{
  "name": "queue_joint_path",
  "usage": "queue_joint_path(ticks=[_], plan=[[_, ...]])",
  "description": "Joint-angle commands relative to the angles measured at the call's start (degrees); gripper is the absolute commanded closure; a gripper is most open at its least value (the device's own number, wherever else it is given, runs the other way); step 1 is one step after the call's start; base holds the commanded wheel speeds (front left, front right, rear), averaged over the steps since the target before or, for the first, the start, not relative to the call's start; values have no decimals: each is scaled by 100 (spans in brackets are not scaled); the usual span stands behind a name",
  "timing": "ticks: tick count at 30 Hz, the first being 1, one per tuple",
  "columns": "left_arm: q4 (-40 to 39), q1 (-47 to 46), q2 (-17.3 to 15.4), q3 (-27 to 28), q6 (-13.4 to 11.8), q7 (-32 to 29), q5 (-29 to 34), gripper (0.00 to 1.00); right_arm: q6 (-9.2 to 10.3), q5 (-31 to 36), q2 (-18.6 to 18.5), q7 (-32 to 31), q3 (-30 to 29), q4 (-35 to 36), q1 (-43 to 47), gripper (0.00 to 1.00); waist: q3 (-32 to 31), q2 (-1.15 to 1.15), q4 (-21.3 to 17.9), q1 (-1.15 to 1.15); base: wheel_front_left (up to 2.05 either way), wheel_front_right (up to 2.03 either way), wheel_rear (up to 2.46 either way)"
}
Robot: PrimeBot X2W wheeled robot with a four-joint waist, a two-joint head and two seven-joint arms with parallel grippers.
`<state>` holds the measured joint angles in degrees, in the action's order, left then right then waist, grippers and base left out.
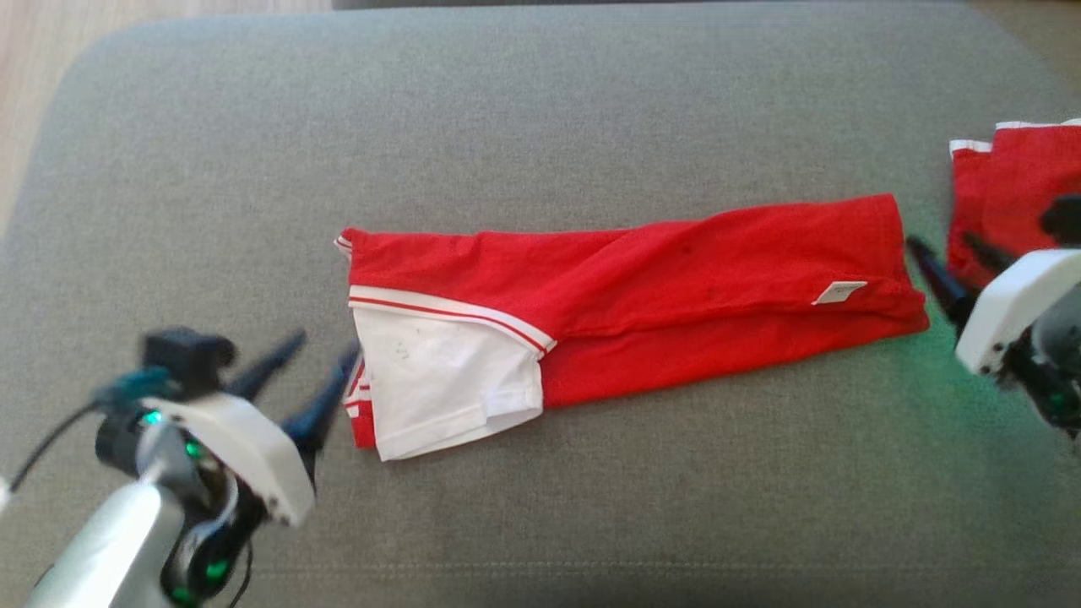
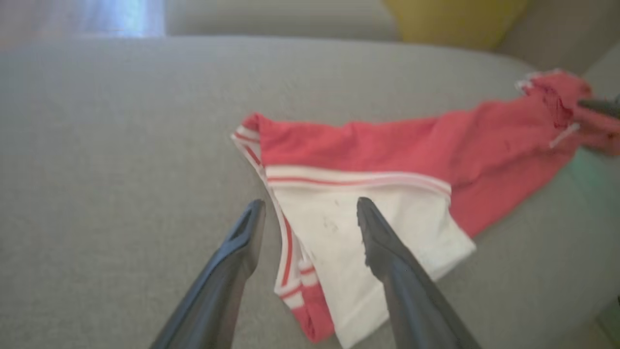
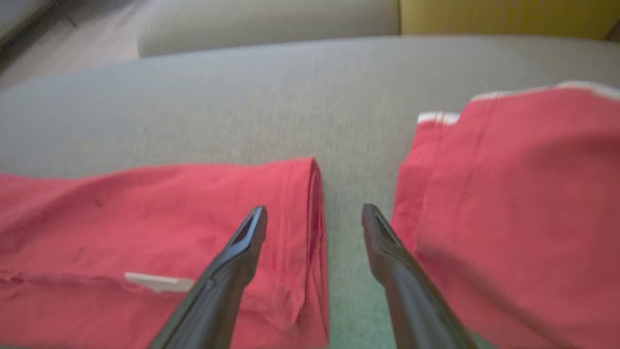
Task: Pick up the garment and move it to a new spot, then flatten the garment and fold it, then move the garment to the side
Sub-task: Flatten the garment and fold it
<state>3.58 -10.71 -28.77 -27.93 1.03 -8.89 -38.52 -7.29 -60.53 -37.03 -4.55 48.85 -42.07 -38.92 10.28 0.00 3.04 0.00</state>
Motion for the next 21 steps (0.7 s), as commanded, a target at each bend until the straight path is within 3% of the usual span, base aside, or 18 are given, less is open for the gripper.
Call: queue_joint_path(ticks=[1,5,9,15,18,21], plan=[[-189,-299,-22,402,-106,213,-65,0,-20,68,-161,222,-127,39,-6,0,-43,0,-2,0,0,0,0],[-117,-387,540,772,-433,1098,-164,0,-20,216,113,968,-565,-9,18,0,-161,0,-7,0,0,0,0],[97,-403,994,968,-552,1902,-193,0,-20,427,421,1615,-967,13,174,0,-275,0,-27,0,0,0,0],[420,-186,1799,1532,-846,2378,-12,0,-20,938,1064,1941,-1714,290,786,0,-393,0,-68,0,0,0,0],[190,15,2296,2120,-707,2386,425,0,-20,1515,1408,1951,-2570,574,1173,0,-372,0,-76,0,0,0,0],[130,256,2511,2413,-452,2387,900,0,-20,2493,1774,1953,-3381,931,1631,0,-327,0,-82,0,0,0,0]])
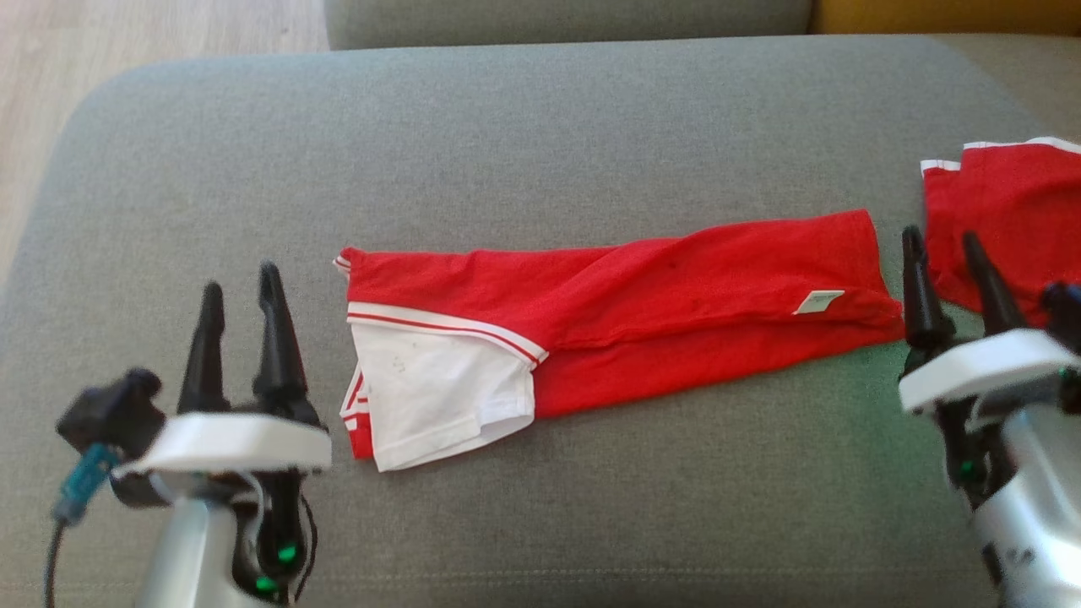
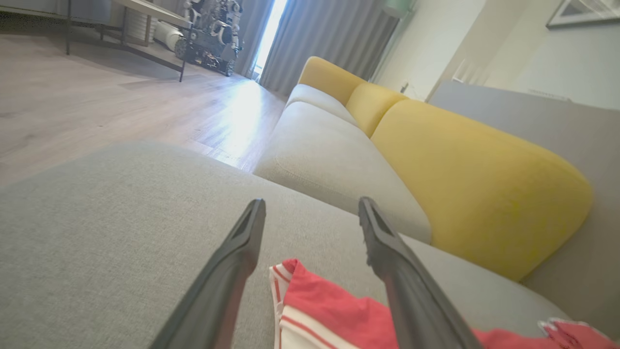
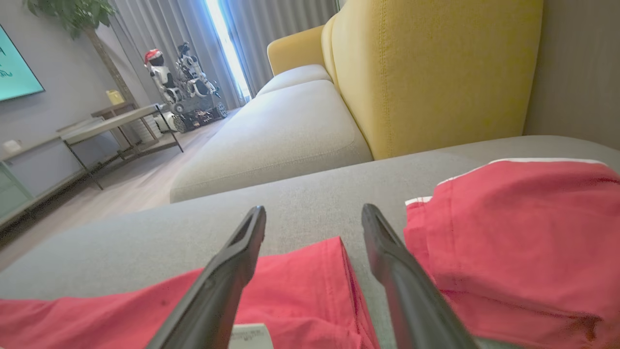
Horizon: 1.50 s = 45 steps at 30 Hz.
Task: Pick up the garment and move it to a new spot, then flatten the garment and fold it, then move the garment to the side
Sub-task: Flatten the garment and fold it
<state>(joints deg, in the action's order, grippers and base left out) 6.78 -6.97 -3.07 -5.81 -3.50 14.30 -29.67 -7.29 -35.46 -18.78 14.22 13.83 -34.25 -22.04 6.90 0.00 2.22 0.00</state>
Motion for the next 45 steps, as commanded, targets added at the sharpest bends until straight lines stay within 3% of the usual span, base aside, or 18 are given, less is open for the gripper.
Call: queue_joint_path(ticks=[1,4,9,19,32,33,34,39,45], plan=[[-158,-66,-29,205,100,68,139,0,-20,284,95,76,-72,243,92,0,36,0,10,0,0,0,0],[-87,-42,11,264,282,69,253,0,-20,892,456,76,-549,395,390,0,102,0,62,0,0,0,0],[-44,-120,17,208,315,69,125,0,-20,1271,828,6,-1114,255,413,0,225,0,162,0,0,0,0],[33,-285,18,21,312,69,61,0,-20,1421,935,-317,-1715,-328,-53,0,501,0,421,0,0,0,0],[57,-410,19,-43,313,70,117,0,-20,1812,1005,-798,-2392,-1581,-498,0,671,0,749,0,0,0,0],[65,-411,19,-26,323,70,132,0,-20,1813,1045,-827,-2370,-1624,-520,58,665,0,753,0,0,0,0],[72,-413,19,-5,328,70,144,0,-20,1798,1084,-837,-2331,-1639,-542,100,657,0,750,0,0,0,0],[86,-396,19,60,331,70,147,0,-20,1751,1092,-708,-2203,-1599,-541,100,541,0,673,0,0,0,0],[83,-313,19,200,386,70,281,0,-20,1880,912,-583,-2657,-1357,-528,100,312,0,408,0,0,0,0]])
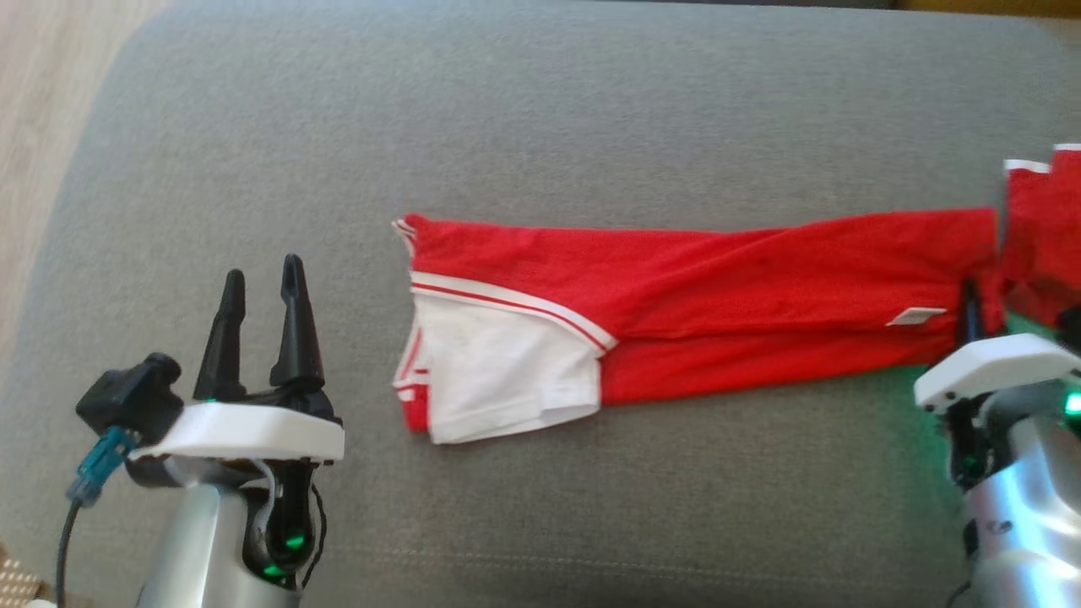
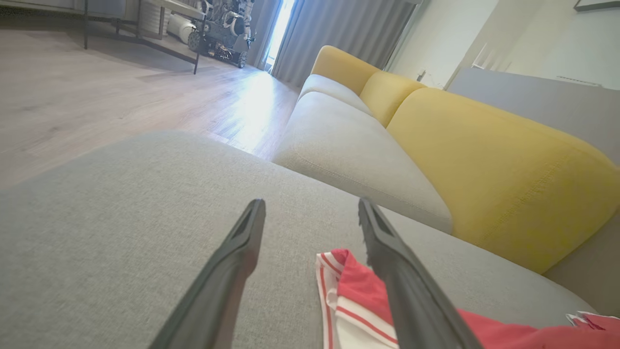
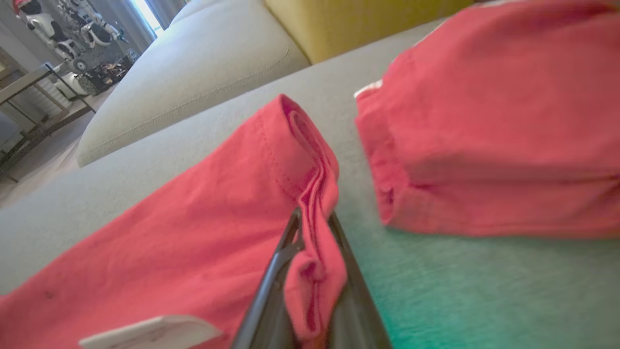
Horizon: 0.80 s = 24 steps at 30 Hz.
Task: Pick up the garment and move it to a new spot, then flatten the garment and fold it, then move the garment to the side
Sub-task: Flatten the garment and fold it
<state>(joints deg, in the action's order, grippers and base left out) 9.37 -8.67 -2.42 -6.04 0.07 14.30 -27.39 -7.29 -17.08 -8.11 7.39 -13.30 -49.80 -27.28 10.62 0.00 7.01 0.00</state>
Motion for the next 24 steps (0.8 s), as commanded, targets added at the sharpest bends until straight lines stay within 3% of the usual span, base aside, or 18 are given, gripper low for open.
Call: queue_joint_path(ticks=[1,6,12,19,24], plan=[[-174,-136,-46,248,39,70,75,0,-20,136,-210,108,-32,264,3,100,-78,0,-108,0,0,0,0],[-162,-135,-46,286,68,70,1,0,-20,630,-289,68,-495,676,75,100,-186,0,-220,0,0,0,0],[-157,-65,-46,256,23,70,-222,0,-20,584,236,-308,-213,1510,181,100,-324,0,-312,0,0,0,0],[-154,-54,-46,219,11,70,-224,0,-20,-358,502,-938,580,2748,478,100,-430,0,-265,0,0,0,0],[-120,10,-46,178,20,70,-255,0,-20,-1568,521,-1308,1633,3598,775,100,-450,0,-137,0,0,0,0]])
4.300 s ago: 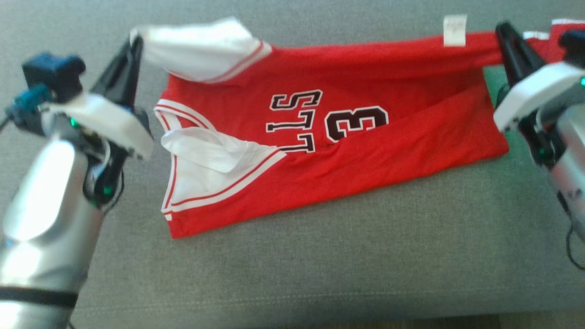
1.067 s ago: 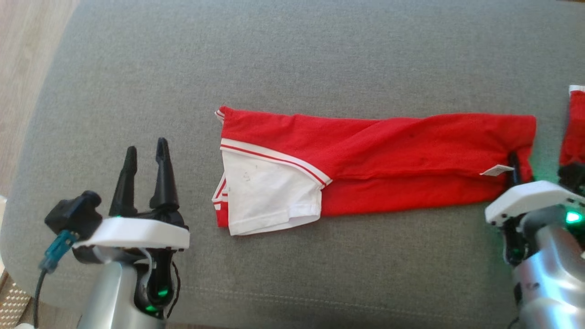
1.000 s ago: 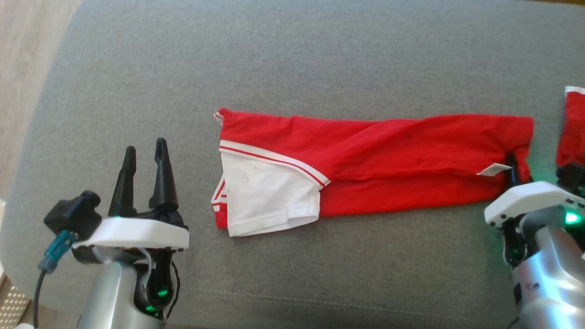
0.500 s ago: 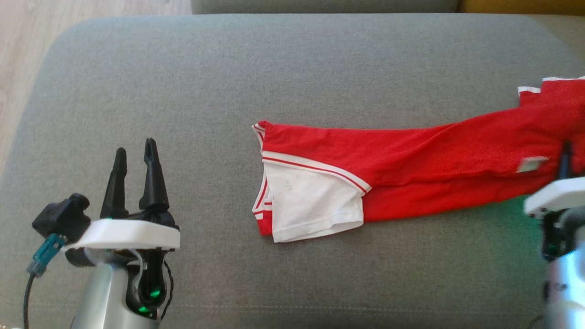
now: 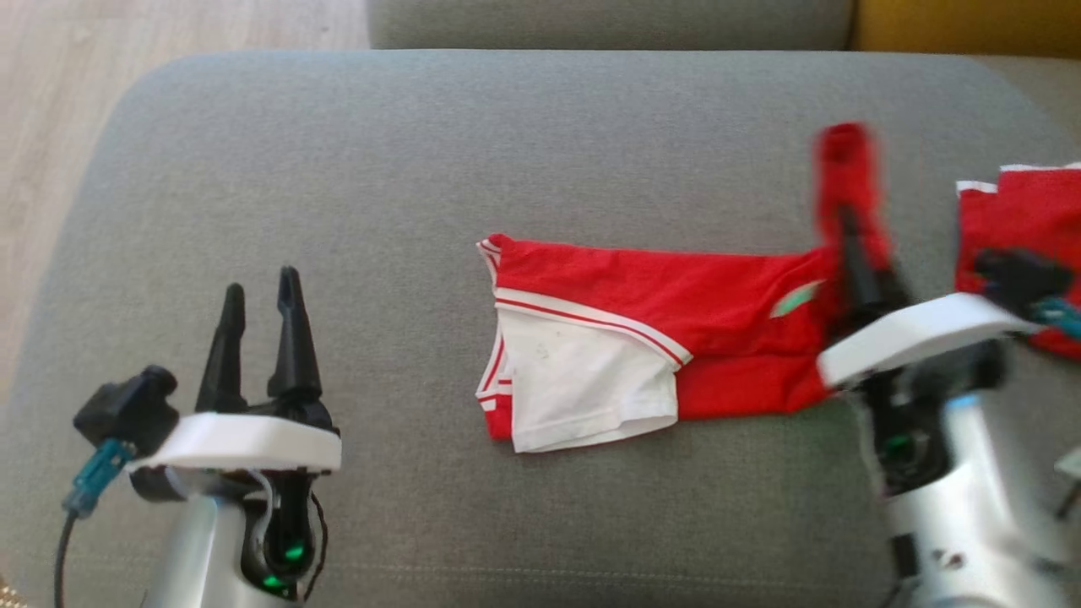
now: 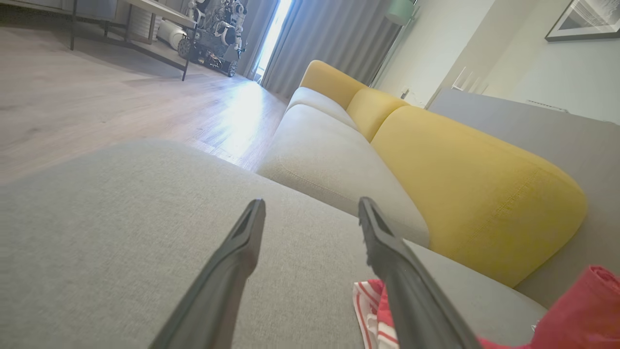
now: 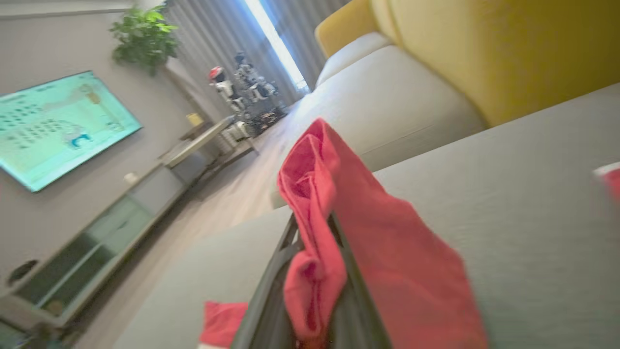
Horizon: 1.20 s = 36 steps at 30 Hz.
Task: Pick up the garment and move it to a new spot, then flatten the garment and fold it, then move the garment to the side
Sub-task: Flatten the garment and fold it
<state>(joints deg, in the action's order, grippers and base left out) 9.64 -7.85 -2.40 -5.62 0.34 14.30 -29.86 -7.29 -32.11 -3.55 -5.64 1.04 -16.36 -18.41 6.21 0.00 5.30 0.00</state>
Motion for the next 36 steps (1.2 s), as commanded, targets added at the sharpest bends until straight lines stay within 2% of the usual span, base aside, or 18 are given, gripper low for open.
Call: queue_joint_path(ticks=[1,4,7,10,15,19,23,25,26,27,28,30,32,36], plan=[[-123,-64,-48,121,-8,70,-14,0,-20,-316,65,-18,439,356,-65,100,-9,0,71,0,0,0,0],[-76,-76,-48,135,-45,70,-45,0,-20,-944,66,13,1159,493,36,100,29,0,188,0,0,0,0],[-40,-74,-48,119,-25,70,-70,0,-20,-1192,66,223,1681,338,19,100,64,0,315,0,0,0,0],[-13,-74,-48,95,-39,70,-116,0,-20,-1208,67,458,2154,-34,-118,100,116,0,475,0,0,0,0],[21,-81,-48,-26,-60,70,-255,0,-20,-2009,67,1008,2724,-618,-406,100,195,0,773,0,0,0,0],[178,-109,-48,-169,-81,70,-394,0,-20,-2154,67,1549,3156,-1308,-767,100,311,0,1040,0,0,0,0],[265,-103,-48,-162,-98,70,-483,0,-20,-2382,67,1833,3539,-1908,-1102,100,381,0,1230,0,0,0,0],[361,-84,-48,-151,-104,70,-834,0,-20,-2333,67,1915,3715,-2234,-1268,100,399,0,1305,0,0,0,0],[415,-97,-48,-146,-108,70,-918,0,-20,-2389,67,1949,3756,-2356,-1310,72,399,0,1337,0,0,0,0],[449,-121,-48,-134,-117,70,-906,0,-20,-2480,67,1972,3802,-2462,-1330,17,395,0,1363,0,0,0,0],[474,-141,-48,-124,-122,70,-894,0,-20,-2533,67,1984,3896,-2564,-1350,0,389,0,1378,0,0,0,0],[510,-178,-48,-101,-122,70,-888,0,-20,-2620,67,1994,4117,-2727,-1382,0,367,0,1392,0,0,0,0],[541,-185,-48,-84,-124,70,-892,0,-20,-2232,67,2012,4490,-2892,-1527,0,338,0,1378,0,0,0,0],[611,-88,-48,-110,-114,70,-864,0,-20,-2259,67,2038,4720,-2639,-1478,0,160,0,1212,0,0,0,0]])
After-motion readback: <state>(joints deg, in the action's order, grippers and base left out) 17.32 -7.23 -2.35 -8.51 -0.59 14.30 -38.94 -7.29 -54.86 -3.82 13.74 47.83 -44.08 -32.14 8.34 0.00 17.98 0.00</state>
